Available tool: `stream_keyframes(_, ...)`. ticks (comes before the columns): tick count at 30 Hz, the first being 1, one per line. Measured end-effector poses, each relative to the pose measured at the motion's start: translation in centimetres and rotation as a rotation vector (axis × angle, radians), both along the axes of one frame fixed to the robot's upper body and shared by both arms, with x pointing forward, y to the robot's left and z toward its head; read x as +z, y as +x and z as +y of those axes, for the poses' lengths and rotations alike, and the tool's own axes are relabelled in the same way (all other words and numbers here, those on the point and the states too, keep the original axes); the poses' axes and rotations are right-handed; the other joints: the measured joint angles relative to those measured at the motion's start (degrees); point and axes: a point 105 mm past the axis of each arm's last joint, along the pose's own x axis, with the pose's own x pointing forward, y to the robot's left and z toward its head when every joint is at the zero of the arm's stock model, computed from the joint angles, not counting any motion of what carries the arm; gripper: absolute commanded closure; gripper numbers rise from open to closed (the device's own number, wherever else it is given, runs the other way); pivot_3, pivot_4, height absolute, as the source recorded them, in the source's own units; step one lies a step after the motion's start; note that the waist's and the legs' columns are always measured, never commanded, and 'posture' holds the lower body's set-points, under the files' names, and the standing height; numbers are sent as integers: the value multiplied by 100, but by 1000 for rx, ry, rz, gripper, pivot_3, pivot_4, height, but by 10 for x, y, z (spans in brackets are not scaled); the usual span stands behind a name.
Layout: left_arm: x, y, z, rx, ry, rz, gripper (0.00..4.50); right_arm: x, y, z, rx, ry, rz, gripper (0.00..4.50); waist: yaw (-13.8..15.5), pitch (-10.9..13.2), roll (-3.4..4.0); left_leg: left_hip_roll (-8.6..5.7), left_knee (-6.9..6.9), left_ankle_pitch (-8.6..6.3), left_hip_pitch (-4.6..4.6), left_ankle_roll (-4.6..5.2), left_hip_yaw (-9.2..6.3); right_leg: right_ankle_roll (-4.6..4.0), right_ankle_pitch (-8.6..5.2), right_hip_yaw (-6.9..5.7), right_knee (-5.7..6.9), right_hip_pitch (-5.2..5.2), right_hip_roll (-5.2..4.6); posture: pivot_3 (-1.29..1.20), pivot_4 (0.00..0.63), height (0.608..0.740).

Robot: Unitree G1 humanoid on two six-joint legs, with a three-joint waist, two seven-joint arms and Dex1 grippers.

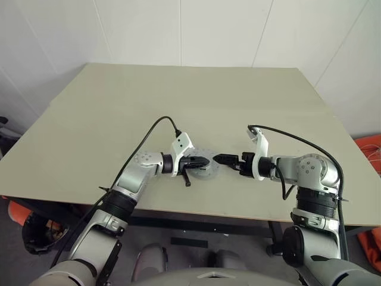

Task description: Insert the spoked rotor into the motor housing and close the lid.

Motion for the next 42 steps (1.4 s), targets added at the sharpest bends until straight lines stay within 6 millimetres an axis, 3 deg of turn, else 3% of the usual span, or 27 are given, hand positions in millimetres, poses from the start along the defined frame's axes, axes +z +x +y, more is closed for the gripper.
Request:
stream_keyframes(15, 0, 0, 1, 5, -2, 5, 4500, -5, 4, 20, -30, 188, 85, 12, -7, 0, 1, 0, -6, 6, 3, -10, 0, -1, -1, 0, 3, -2, 0, 0, 0, 740)
stream_keyframes(23, 0, 0, 3, 8, 1, 4, 4500, -7, 7, 18, -59, 287, 131, 12, -16, -1, 1, 0, -18, 12, 9, -21, 1, 5, -6, 0, 7, -6, 0, 0, 0, 740)
stream_keyframes(32, 4, 1, 5, 13, -10, -4, 4500, 0, -4, 14, 1, 388, 126, 12, -8, -1, 1, -1, -24, 12, -4, -20, 3, -18, -9, -2, 15, -29, 0, 0, 0, 740)
stream_keyframes(35, 5, 2, 6, 17, -17, -4, 4500, 1, -6, 14, 6, 403, 128, 582, -8, 0, 1, -1, -23, 12, -4, -20, 4, -18, -9, -2, 15, -29, 0, 0, 0, 740)
stream_keyframes(42, 10, 4, 8, 24, -27, -20, 4500, -5, -13, 14, 21, 384, 164, 2832, 2, 0, 1, -2, -23, 12, -16, -20, 4, -19, -9, -2, 14, -38, 0, 0, 0, 740)
